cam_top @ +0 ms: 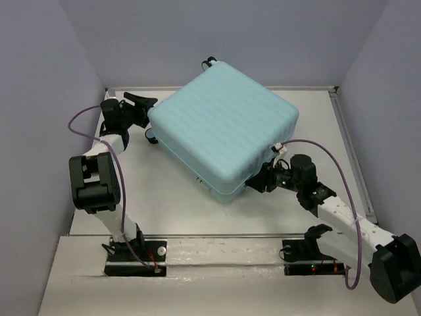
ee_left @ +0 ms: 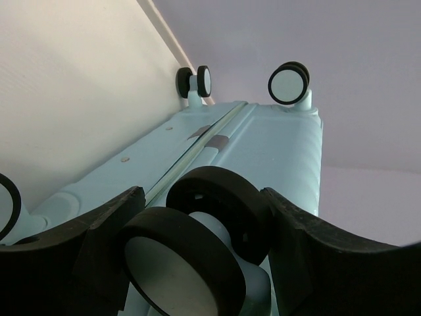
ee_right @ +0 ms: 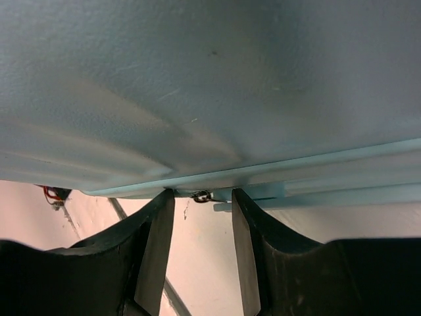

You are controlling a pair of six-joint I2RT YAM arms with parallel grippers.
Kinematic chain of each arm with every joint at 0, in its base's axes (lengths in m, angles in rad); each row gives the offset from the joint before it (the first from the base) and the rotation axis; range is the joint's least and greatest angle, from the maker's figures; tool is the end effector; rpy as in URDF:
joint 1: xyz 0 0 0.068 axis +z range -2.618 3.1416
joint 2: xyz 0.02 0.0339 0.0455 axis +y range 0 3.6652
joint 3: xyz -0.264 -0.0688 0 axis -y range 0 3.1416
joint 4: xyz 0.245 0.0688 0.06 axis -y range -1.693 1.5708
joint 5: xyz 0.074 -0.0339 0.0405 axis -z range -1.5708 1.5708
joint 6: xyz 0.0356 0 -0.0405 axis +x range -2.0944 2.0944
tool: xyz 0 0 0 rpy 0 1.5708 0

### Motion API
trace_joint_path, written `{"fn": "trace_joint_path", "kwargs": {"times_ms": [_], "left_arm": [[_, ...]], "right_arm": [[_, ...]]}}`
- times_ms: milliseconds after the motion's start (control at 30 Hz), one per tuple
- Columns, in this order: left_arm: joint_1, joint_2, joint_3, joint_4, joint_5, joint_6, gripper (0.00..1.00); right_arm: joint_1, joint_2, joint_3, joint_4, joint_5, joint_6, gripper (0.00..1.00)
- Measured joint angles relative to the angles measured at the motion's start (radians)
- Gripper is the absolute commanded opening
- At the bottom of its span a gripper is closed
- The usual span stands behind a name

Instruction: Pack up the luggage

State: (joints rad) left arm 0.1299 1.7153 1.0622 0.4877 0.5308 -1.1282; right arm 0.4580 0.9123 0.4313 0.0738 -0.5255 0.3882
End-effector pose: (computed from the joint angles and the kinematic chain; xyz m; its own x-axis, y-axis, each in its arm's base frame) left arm 0.3914 0.0330 0.2563 -0.4164 -0.8403 -0.3471 0.0167 0.3747 -0.9270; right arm 0.1712 0.1043 0.2206 -0.6300 0.0545 -0.7747 -0.6020 0.5960 0.5315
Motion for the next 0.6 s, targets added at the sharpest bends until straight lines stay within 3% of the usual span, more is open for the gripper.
{"fn": "trace_joint_path", "kwargs": {"times_ms": [100,233,367,500,600], "left_arm": [[0.004,0.004,0.000,0.008,0.011,0.008,0.83],[0.011,0.003,0.006,-0.009,0.018,0.037,0.99],[0.022,-0.021,0.035,-0.105,-0.019,0.117,0.99],[0.032,-0.146,0.055,-0.238,-0.137,0.225,0.99],[0.047,-0.275,0.042,-0.274,-0.187,0.274,0.84]], "right_arm": [[0.000,0.009,-0.034,0.084,0.010,-0.017,0.44],[0.000,0.025,-0.064,0.163,0.015,-0.029,0.44],[0.000,0.036,-0.095,0.245,0.001,-0.026,0.44],[0.000,0.024,-0.146,0.315,-0.007,-0.019,0.43],[0.000,0.002,-0.178,0.347,-0.007,-0.010,0.42]]}}
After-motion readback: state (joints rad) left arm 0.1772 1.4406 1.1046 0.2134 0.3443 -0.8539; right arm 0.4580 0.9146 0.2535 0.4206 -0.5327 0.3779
